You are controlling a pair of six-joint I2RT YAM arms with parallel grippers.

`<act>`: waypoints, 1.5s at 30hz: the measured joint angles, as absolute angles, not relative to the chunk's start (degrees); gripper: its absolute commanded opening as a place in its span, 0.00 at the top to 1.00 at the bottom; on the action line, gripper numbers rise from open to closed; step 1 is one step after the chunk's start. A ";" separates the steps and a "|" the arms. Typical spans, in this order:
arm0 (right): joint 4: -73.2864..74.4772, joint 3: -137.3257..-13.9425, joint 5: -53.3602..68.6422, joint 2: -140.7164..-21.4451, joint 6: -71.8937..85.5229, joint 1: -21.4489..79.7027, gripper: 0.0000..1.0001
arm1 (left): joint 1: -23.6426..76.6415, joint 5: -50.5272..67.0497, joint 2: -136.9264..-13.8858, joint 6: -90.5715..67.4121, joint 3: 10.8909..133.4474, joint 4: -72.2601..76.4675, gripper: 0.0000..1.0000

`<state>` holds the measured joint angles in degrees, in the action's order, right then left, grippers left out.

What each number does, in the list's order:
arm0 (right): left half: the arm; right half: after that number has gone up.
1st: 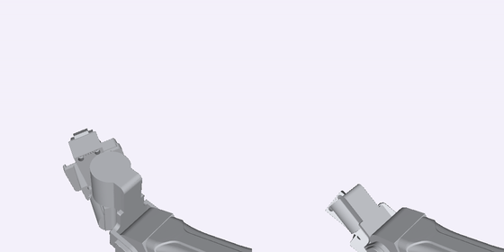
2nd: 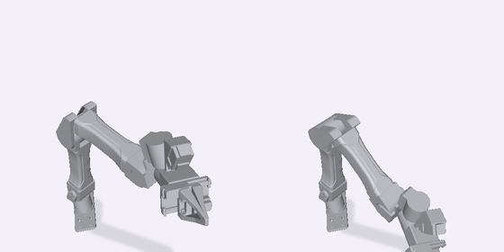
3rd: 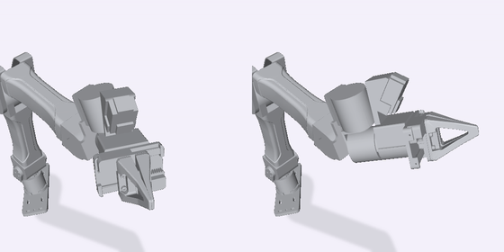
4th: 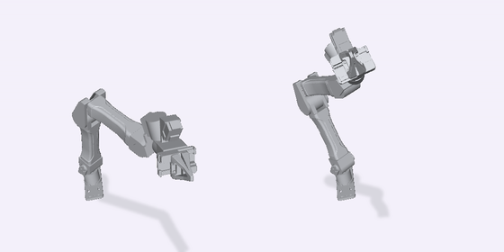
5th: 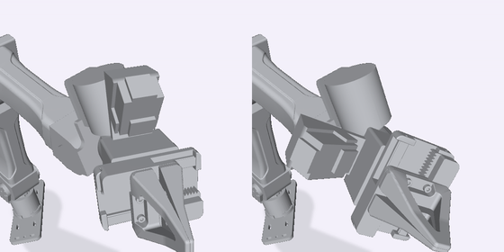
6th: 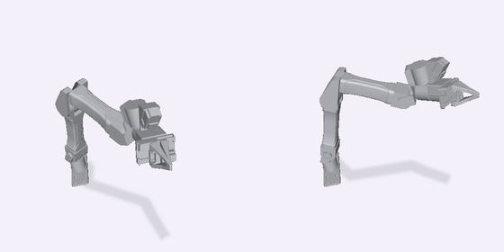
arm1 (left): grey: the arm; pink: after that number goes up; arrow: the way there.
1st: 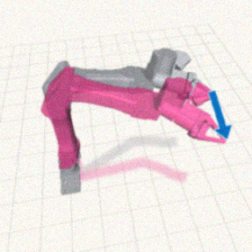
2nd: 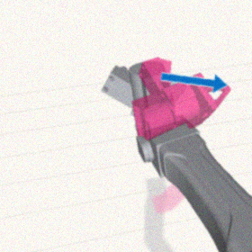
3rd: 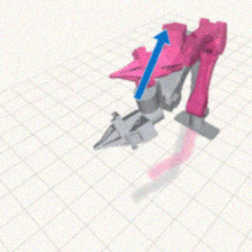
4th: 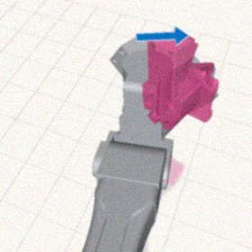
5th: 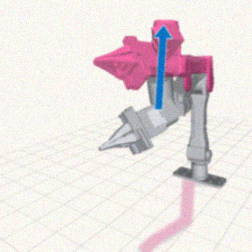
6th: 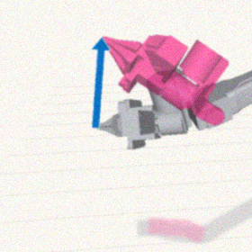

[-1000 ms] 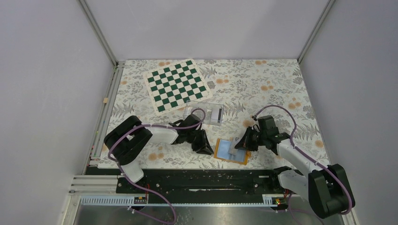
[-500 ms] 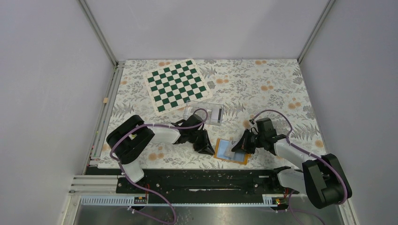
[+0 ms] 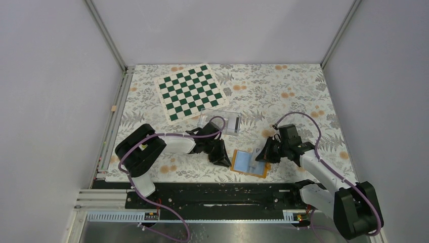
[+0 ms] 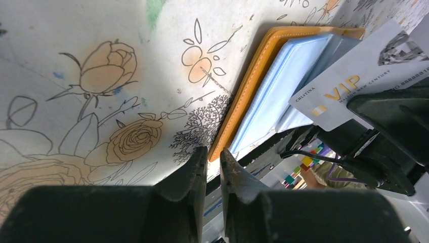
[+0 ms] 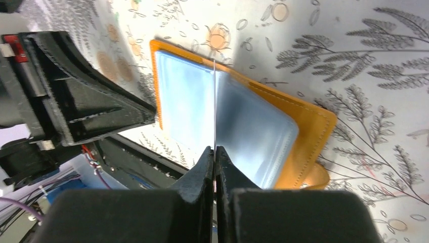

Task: Put the credit cards into the card holder
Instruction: Insert the credit card into the card holder.

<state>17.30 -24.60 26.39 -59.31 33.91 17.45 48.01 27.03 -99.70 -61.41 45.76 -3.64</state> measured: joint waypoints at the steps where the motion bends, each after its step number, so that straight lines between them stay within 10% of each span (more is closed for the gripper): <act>1: 17.87 -24.62 25.76 -58.94 33.61 17.45 1.00 | 48.01 26.98 -99.70 -61.28 45.84 -3.79 0.84; 45: 12.75 -20.32 33.47 -64.53 45.74 17.23 1.00 | 47.99 27.42 -100.75 -59.99 47.22 -5.56 0.90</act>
